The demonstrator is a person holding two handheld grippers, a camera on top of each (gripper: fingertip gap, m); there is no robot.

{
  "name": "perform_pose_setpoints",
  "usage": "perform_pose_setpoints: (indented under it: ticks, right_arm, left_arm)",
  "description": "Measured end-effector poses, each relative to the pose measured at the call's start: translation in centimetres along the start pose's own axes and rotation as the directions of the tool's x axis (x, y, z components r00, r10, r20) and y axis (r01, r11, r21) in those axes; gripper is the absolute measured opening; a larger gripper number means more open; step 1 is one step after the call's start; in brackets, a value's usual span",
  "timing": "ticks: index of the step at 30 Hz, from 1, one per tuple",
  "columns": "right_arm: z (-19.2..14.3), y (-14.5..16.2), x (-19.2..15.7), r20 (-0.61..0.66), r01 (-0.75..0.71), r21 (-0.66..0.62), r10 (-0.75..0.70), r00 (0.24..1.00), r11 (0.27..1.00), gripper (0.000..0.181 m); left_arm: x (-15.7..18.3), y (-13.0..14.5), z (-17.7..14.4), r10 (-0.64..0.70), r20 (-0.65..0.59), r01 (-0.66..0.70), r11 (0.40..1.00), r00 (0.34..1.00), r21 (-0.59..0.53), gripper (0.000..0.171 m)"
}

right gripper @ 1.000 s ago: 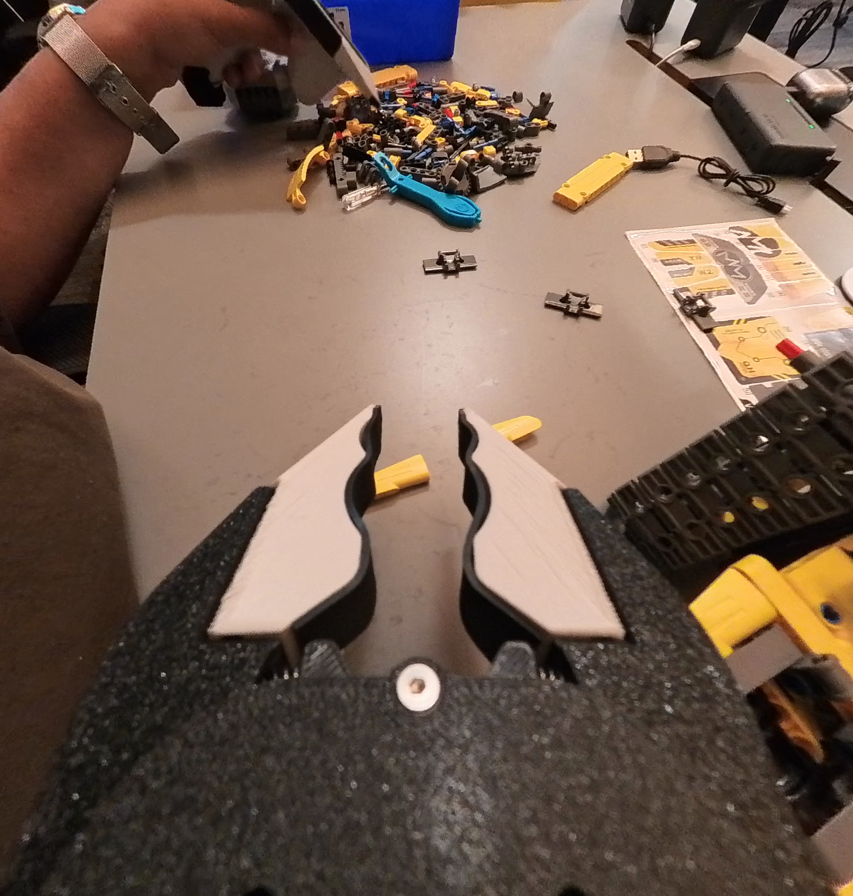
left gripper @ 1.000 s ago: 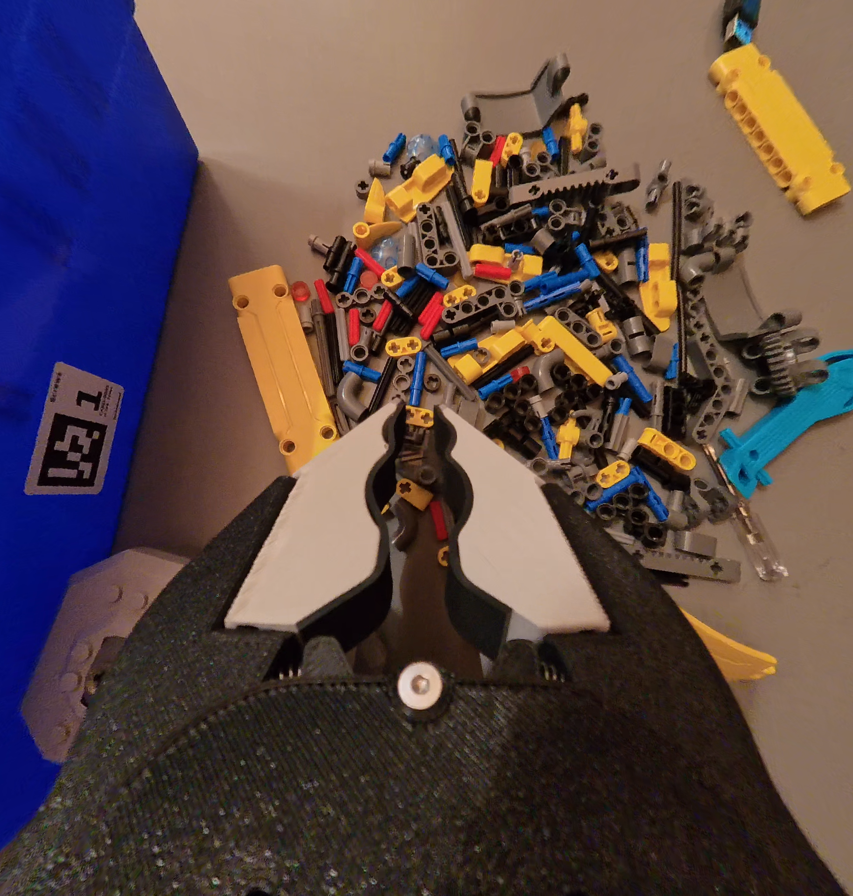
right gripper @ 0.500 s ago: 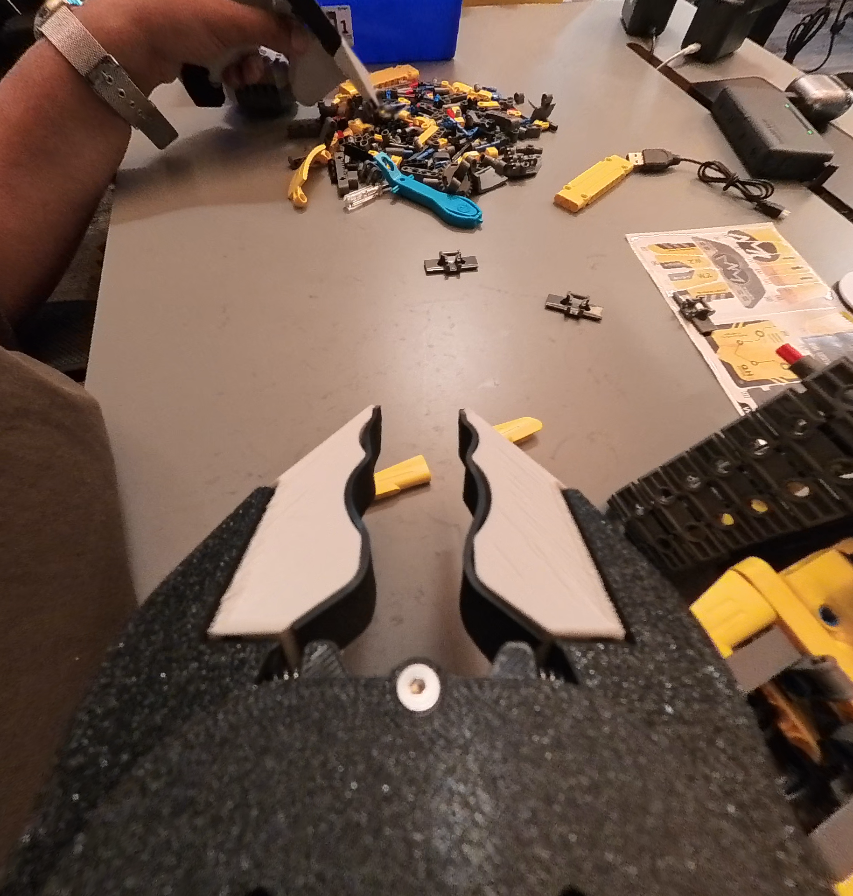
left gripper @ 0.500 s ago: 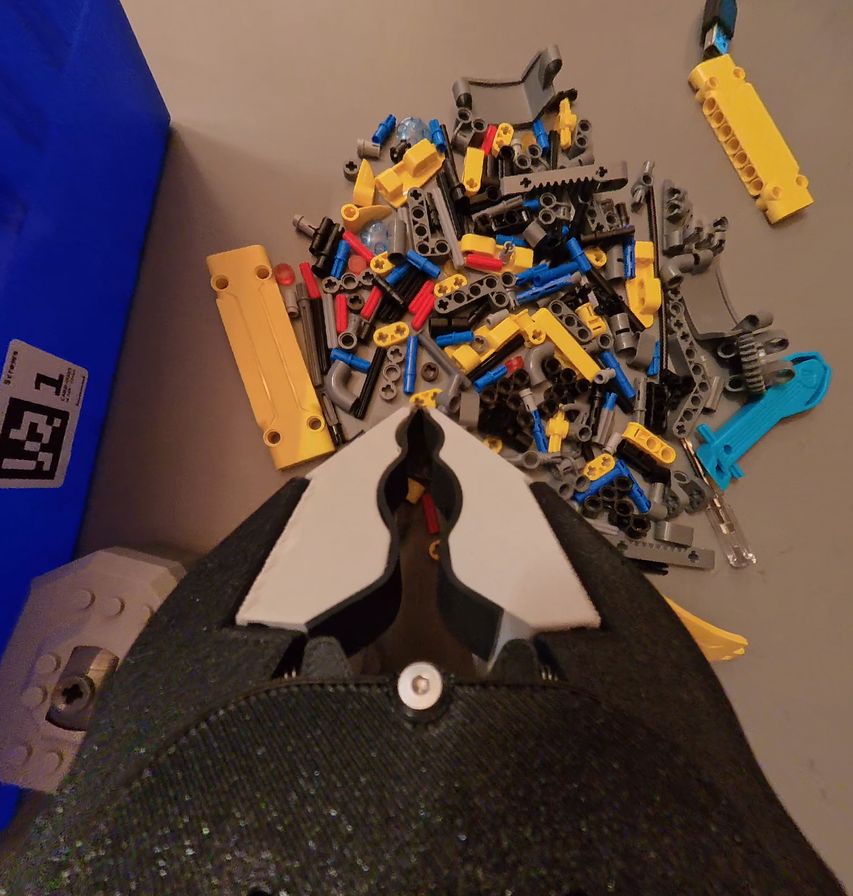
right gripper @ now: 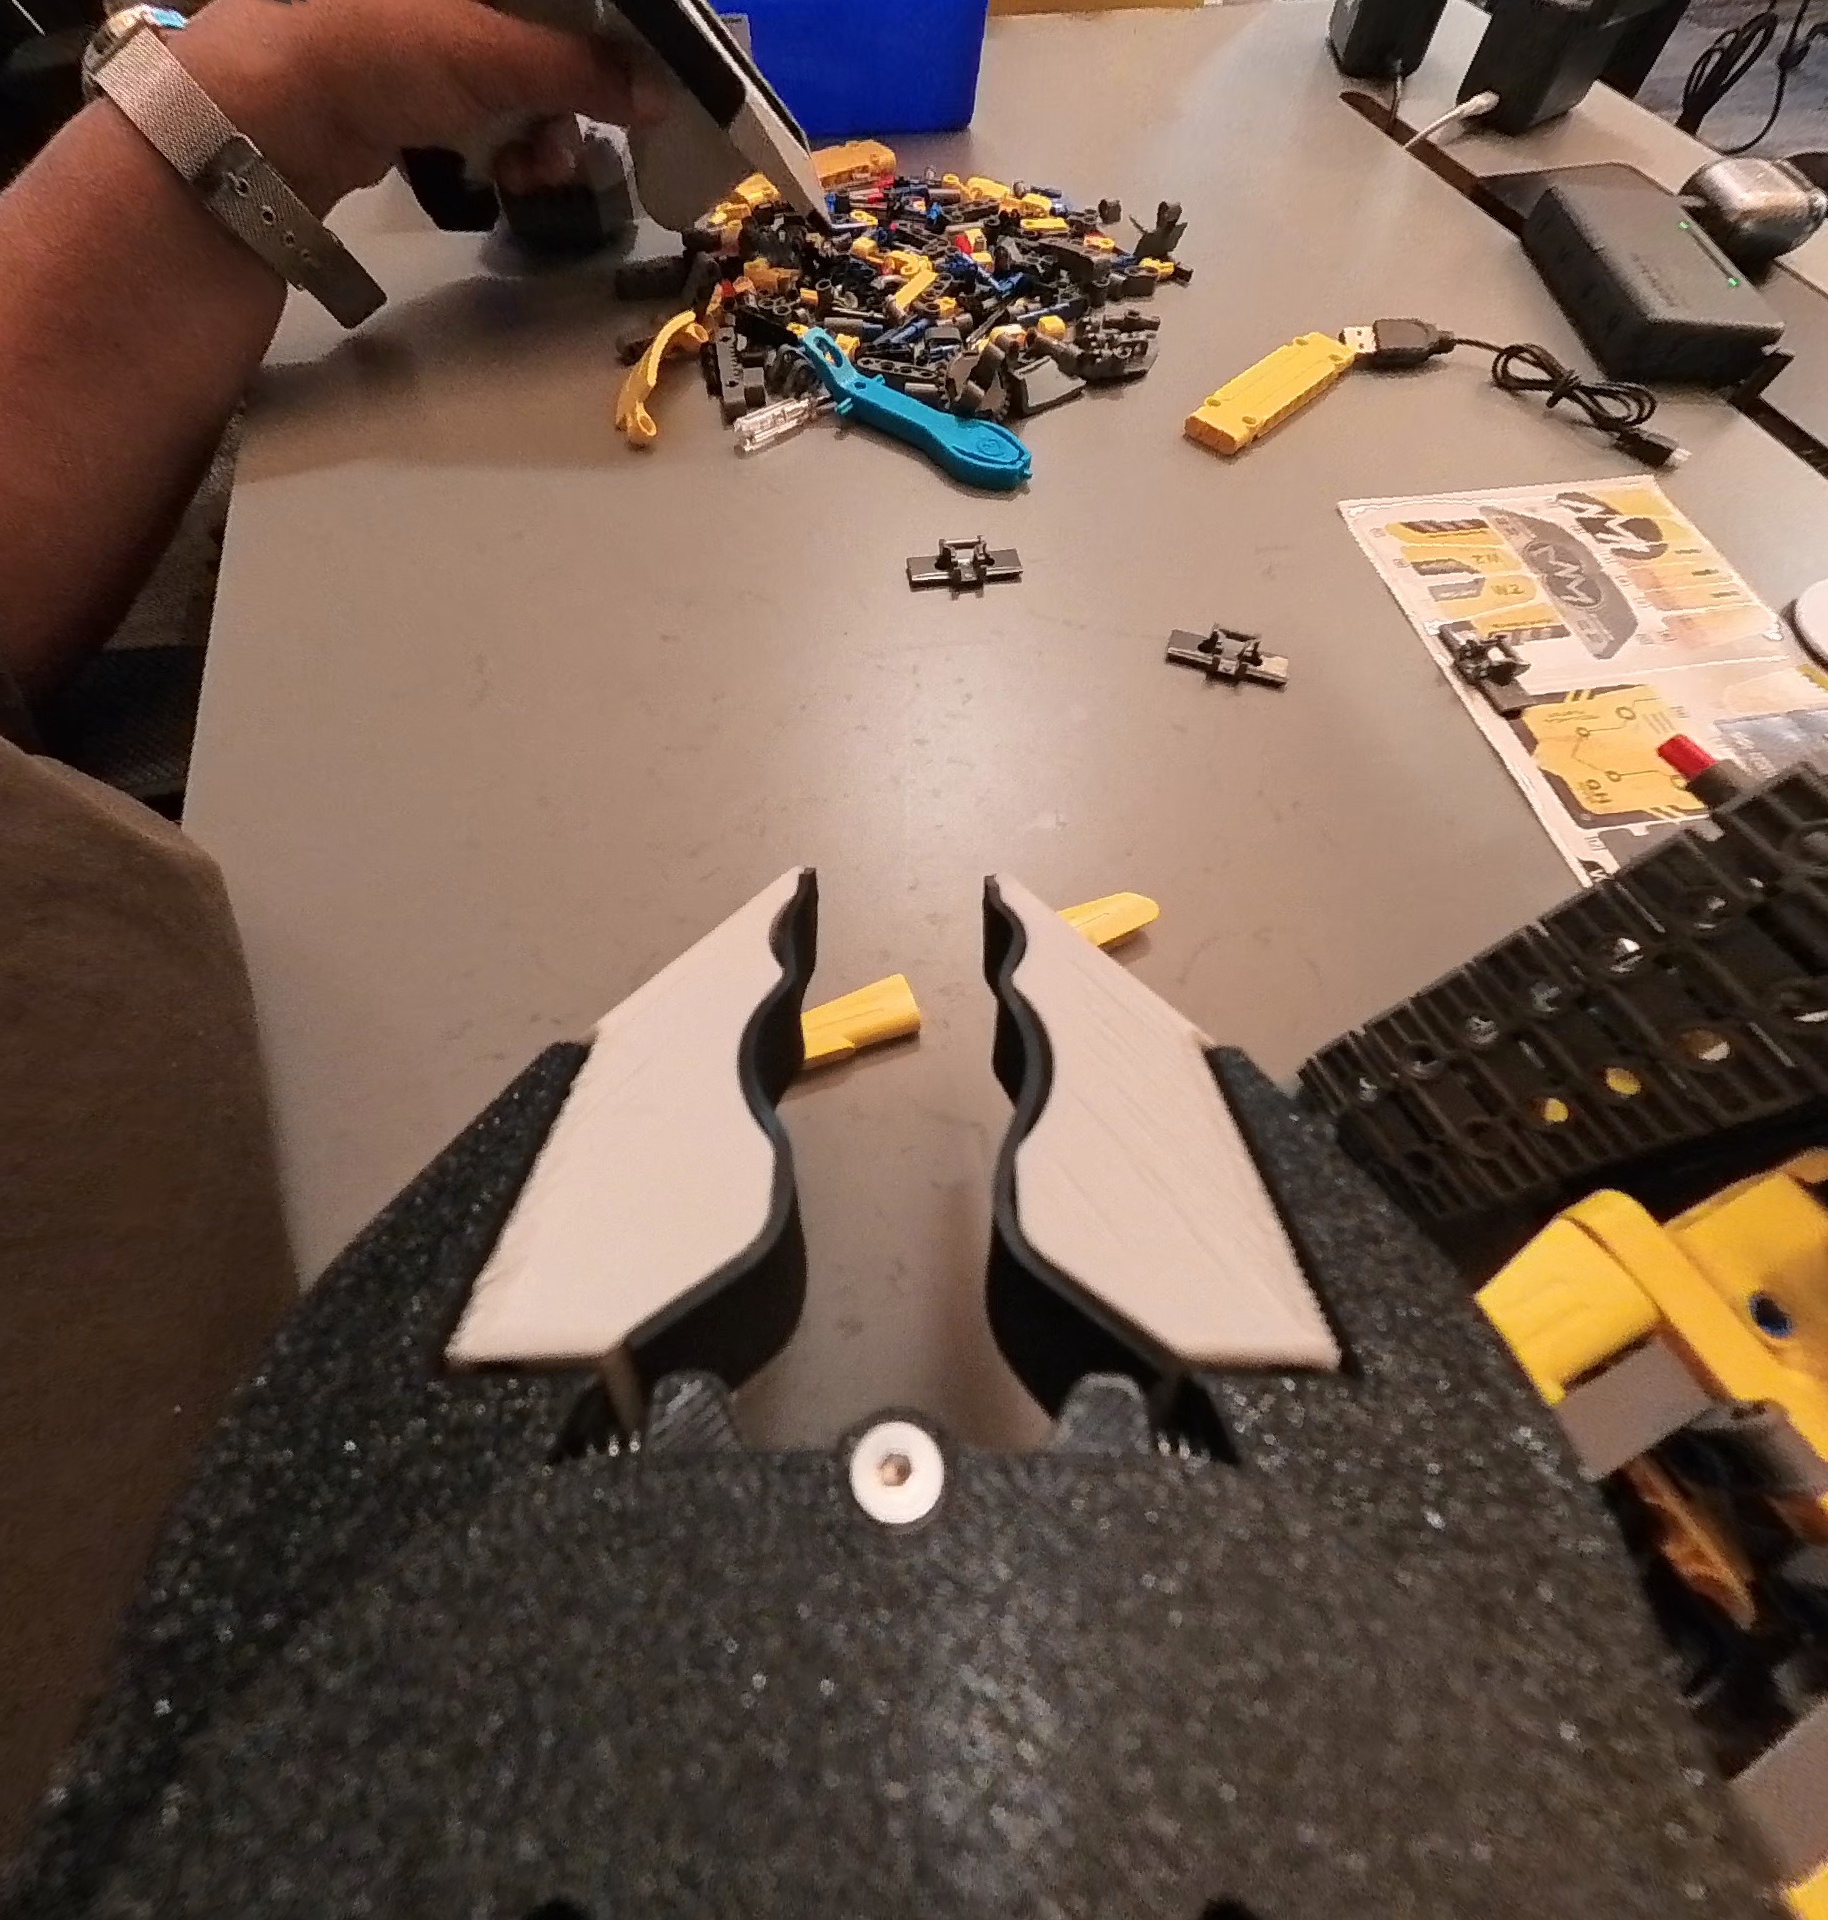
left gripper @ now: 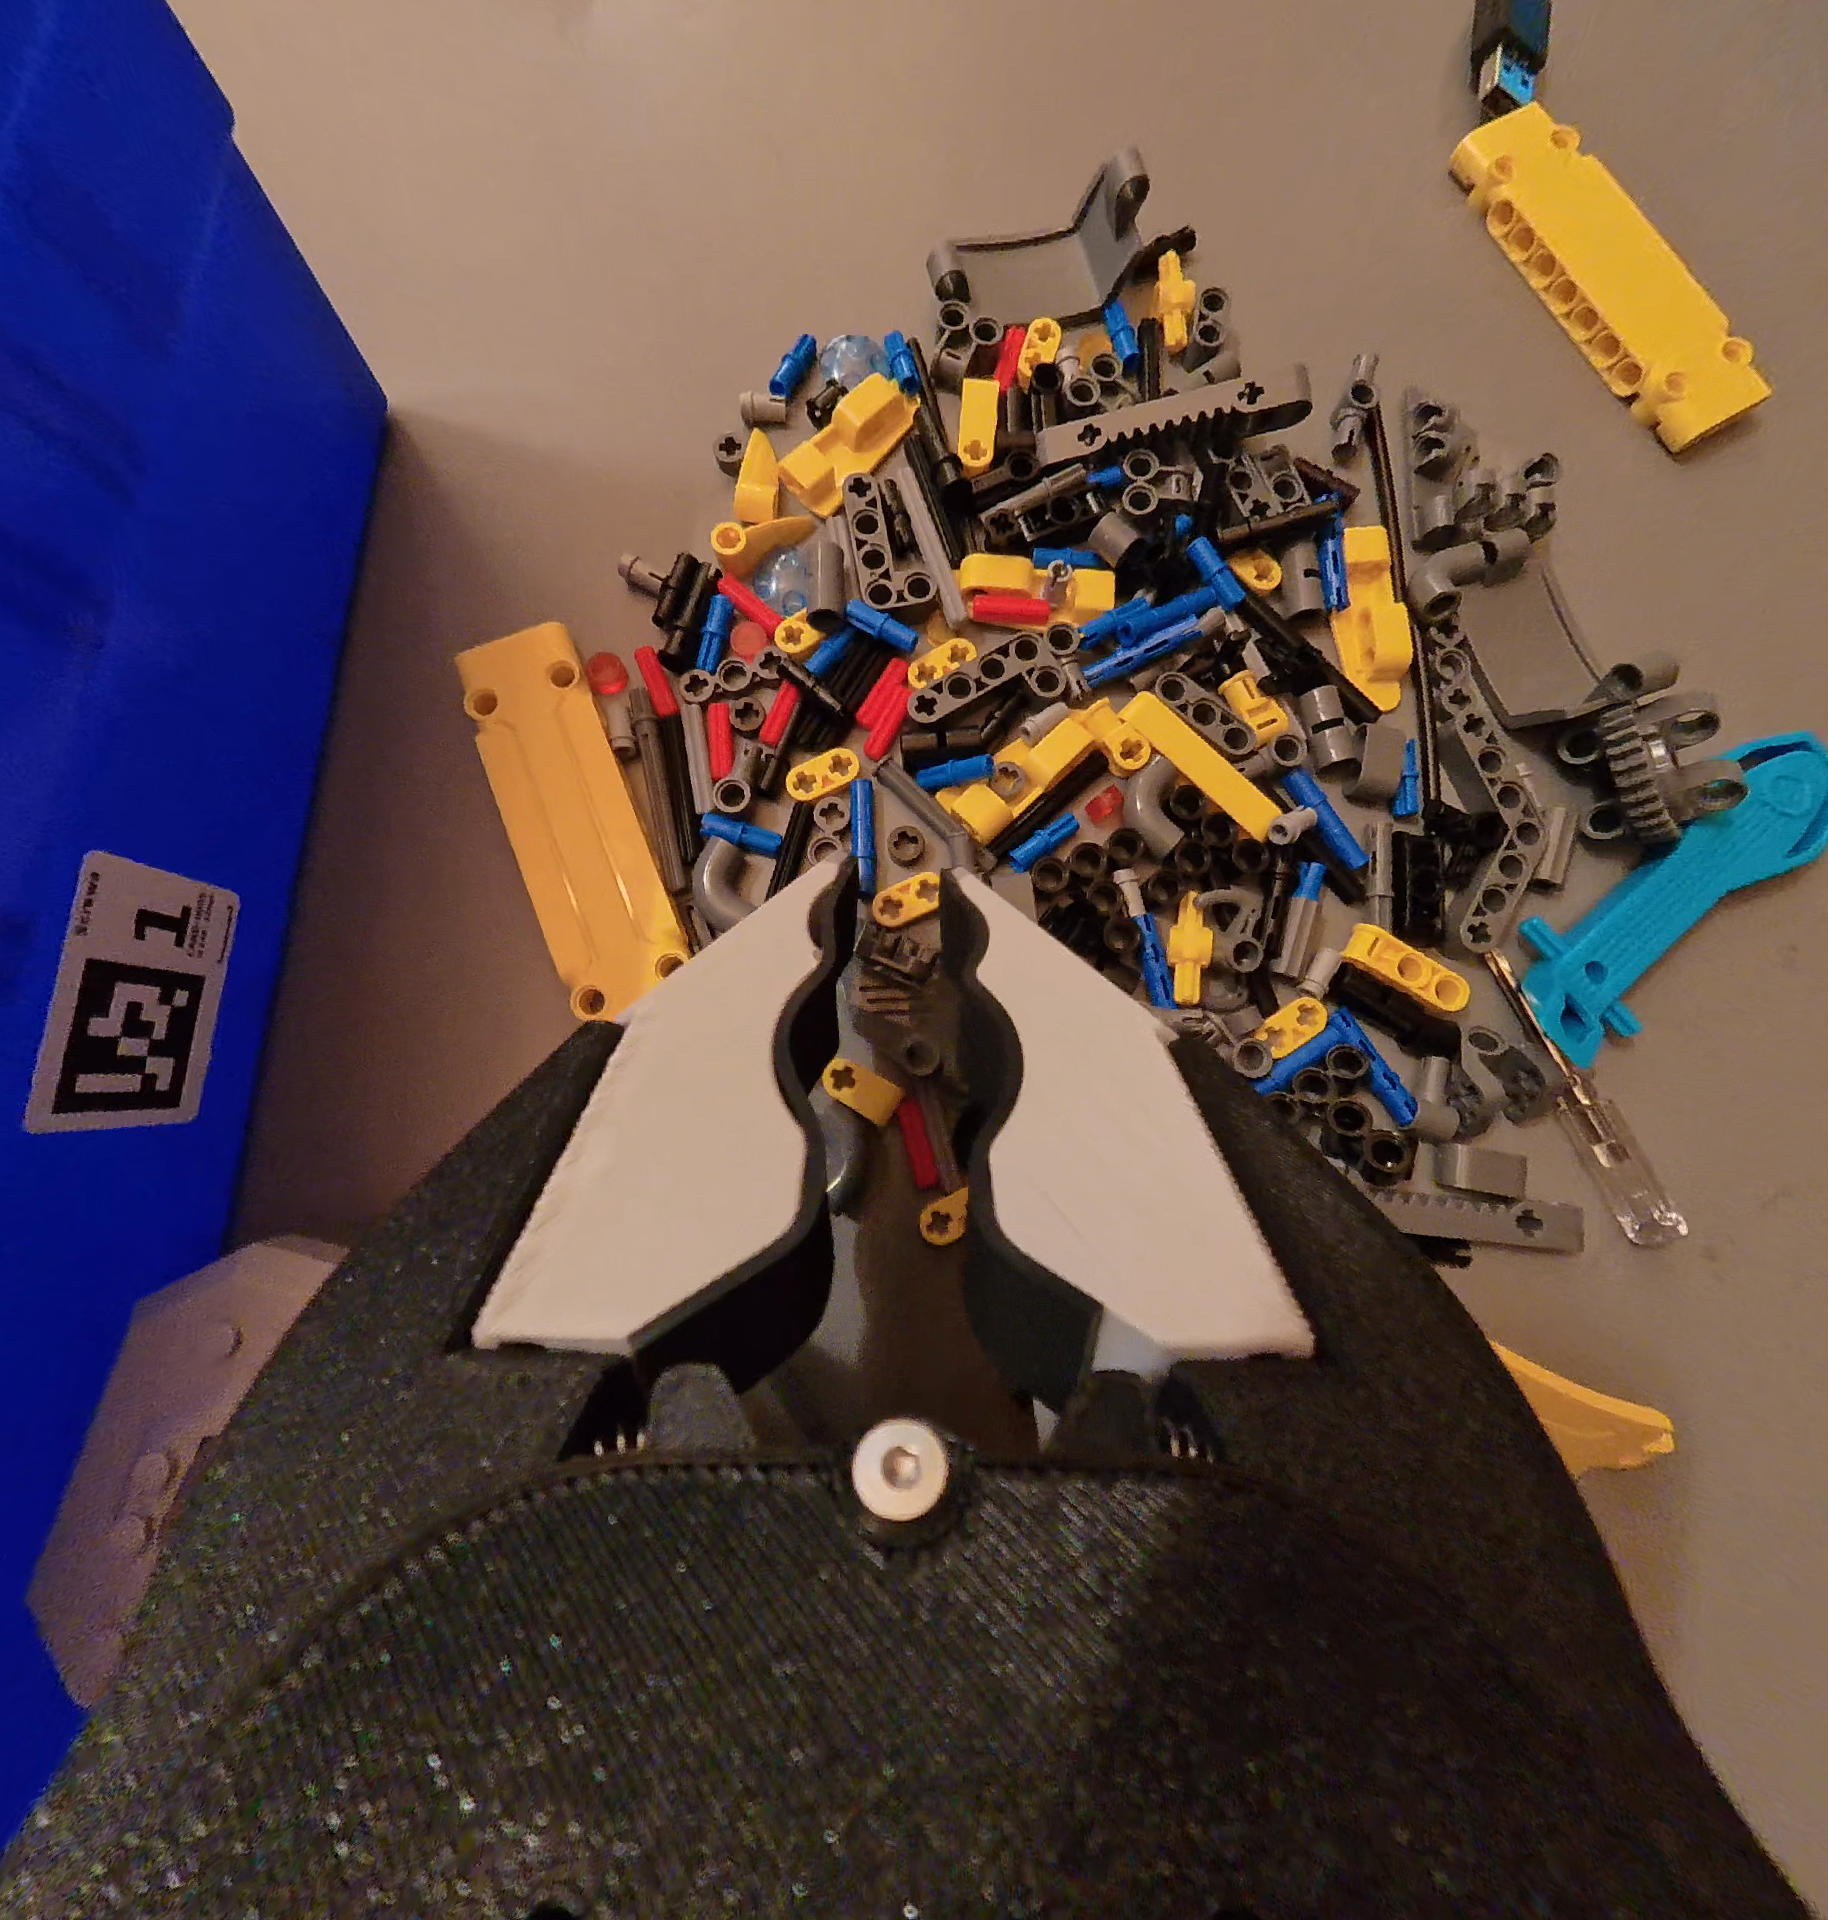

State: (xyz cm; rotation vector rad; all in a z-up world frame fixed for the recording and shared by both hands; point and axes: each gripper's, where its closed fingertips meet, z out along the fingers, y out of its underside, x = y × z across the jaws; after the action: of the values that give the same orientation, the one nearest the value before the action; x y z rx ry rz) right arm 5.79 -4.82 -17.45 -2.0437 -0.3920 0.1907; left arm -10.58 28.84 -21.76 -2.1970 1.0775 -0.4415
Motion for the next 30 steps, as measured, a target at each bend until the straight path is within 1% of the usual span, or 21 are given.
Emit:
perform_pose_setpoints:
  ticks: [4, 5, 7, 8, 9, 11, 12, 14, 16, 20, 24, 28, 30]
  right_arm:
    - [0.0, 0.1, 0.0, 0.001, -0.001, -0.002, 0.001, 1.000, 1.000, 0.031]
    - [0.0, 0.1, 0.0, 0.000, -0.001, -0.002, 0.001, 1.000, 1.000, 0.031]
    - [0.0, 0.1, 0.0, -0.001, 0.000, -0.003, 0.000, 1.000, 1.000, 0.031]
    - [0.0, 0.1, 0.0, -0.001, 0.001, -0.002, -0.001, 1.000, 1.000, 0.031]
    - [0.0, 0.0, 0.0, -0.002, 0.002, -0.001, -0.002, 1.000, 1.000, 0.031]
    - [-0.1, -0.1, 0.0, -0.004, 0.006, 0.002, -0.006, 1.000, 1.000, 0.031]
    - [-0.1, -0.1, 0.0, -0.005, 0.007, 0.003, -0.007, 1.000, 1.000, 0.031]
    - [-0.2, -0.2, 0.0, -0.009, 0.012, 0.005, -0.012, 1.000, 1.000, 0.031]
    - [-0.2, -0.2, 0.0, -0.010, 0.015, 0.004, -0.015, 1.000, 1.000, 0.031]
    - [-0.1, -0.1, -0.1, -0.012, 0.025, -0.004, -0.025, 1.000, 1.000, 0.031]
    - [-0.2, -0.2, -0.1, -0.021, 0.037, -0.005, -0.037, 0.999, 0.999, 0.032]
    - [-0.2, -0.2, 0.0, -0.025, 0.040, -0.005, -0.040, 0.999, 0.999, 0.032]
    - [-0.2, -0.2, -0.1, -0.025, 0.041, -0.005, -0.041, 0.999, 0.999, 0.032]
  left_arm:
    - [0.5, 0.1, -0.2, -0.023, -0.038, 0.023, 1.000, 0.999, -0.009, 0.012]
    - [0.8, 0.3, -0.2, -0.036, -0.064, 0.035, 0.999, 0.997, -0.018, 0.010]
    - [2.0, 0.4, -0.4, -0.067, -0.147, 0.063, 0.997, 0.987, -0.033, 0.014]
    - [2.6, 0.0, -0.6, -0.077, -0.192, 0.075, 0.997, 0.978, -0.016, 0.014]
    - [2.8, -0.6, -0.8, -0.086, -0.212, 0.091, 0.996, 0.973, 0.016, 0.014]
    - [2.0, -1.3, -1.2, -0.094, -0.179, 0.106, 0.993, 0.979, 0.059, 0.013]
    - [1.3, -1.3, -1.3, -0.083, -0.139, 0.093, 0.993, 0.987, 0.068, 0.013]
    - [-0.3, -0.8, -1.3, -0.048, -0.030, 0.050, 0.997, 0.998, 0.053, 0.011]
    - [-1.0, -0.4, -1.1, -0.019, 0.023, 0.019, 0.999, 1.000, 0.027, 0.009]
    - [-0.8, 0.1, -0.3, 0.002, 0.038, -0.002, 1.000, 0.999, -0.005, 0.007]
    - [-0.8, 0.3, 0.3, 0.030, 0.075, -0.029, 0.999, 0.997, -0.021, 0.001]
    - [0.4, 0.4, 0.2, 0.021, 0.011, -0.020, 0.999, 1.000, -0.039, 0.000]
    - [1.1, 0.5, 0.1, 0.013, -0.025, -0.014, 0.999, 1.000, -0.049, 0.002]
